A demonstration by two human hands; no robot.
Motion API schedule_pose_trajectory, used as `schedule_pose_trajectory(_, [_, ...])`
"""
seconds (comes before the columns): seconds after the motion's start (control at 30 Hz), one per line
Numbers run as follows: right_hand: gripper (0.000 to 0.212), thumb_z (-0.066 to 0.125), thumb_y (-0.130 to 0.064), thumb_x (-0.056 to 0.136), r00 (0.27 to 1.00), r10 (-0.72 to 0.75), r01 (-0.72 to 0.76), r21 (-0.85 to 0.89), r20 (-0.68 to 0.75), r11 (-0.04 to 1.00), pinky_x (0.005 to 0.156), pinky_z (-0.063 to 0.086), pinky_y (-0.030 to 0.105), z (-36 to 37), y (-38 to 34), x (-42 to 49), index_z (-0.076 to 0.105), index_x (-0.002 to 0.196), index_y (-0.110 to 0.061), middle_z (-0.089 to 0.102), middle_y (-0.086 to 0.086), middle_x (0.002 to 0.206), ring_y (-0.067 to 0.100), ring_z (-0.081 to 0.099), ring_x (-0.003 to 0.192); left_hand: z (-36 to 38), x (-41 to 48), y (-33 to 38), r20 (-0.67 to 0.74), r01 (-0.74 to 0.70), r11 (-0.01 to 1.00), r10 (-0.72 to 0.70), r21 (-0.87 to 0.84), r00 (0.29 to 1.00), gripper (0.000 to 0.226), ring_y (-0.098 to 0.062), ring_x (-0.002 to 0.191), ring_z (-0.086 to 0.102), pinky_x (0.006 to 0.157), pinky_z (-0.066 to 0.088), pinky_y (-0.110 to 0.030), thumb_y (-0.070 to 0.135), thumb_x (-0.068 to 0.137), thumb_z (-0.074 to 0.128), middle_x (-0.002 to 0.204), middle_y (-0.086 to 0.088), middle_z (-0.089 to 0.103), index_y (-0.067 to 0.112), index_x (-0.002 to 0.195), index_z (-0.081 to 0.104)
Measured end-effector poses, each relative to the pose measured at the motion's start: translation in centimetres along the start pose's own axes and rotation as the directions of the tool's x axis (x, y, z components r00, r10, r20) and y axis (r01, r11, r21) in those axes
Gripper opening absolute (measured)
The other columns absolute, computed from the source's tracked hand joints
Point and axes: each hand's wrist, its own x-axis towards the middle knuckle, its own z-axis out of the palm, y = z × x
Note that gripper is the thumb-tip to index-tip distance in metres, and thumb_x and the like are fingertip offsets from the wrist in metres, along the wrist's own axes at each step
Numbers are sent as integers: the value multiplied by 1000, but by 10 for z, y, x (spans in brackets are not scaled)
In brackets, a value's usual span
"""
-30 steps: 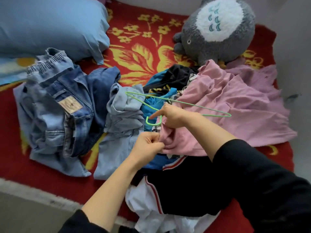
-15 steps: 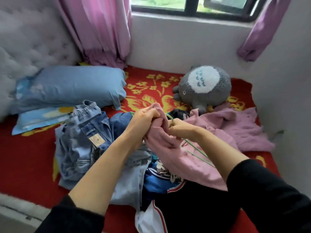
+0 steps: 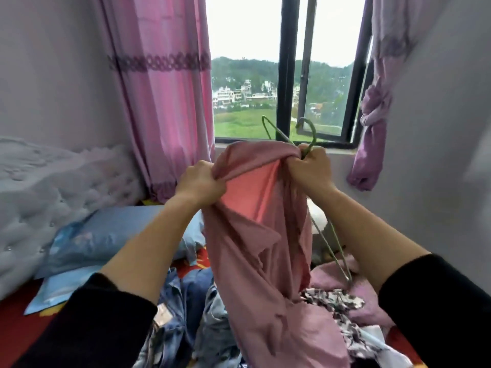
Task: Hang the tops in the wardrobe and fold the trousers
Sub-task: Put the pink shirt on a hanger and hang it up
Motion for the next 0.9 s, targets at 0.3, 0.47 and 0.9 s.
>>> schedule_pose_trajectory(0.3, [13,46,-14,83,937,-14,32,46,-349,998,43,31,14,-65,-46,24,54,75,-8,48,2,62,17,43,56,-38,8,8,-197,-8,979,49,205,979,24,-38,87,63,64,41,-32,27,78,66,82,-14,65,5,87,66])
schedule_pose_trajectory(0.47, [38,38,-17,76,855,-18,34,21,-519,999,79,49,40,-79,-51,30,62,101,-1,65,13,94,31,59,89,-74,20,37,-482,-166,967,240,191,843,16,-39,80,60,60,34,-31,19,86,55,71,-14,60,8,82,66])
schedule_pose_trajectory(0.9, [13,60,-2,78,937,336,-348,-251,-90,903,59,40,31,-79,104,-25,58,66,-7,57,10,64,25,56,73,36,10,-49,486,324,877,-123,-356,865,19,-16,36,43,41,35,-19,13,90,62,58,-13,53,-6,92,64])
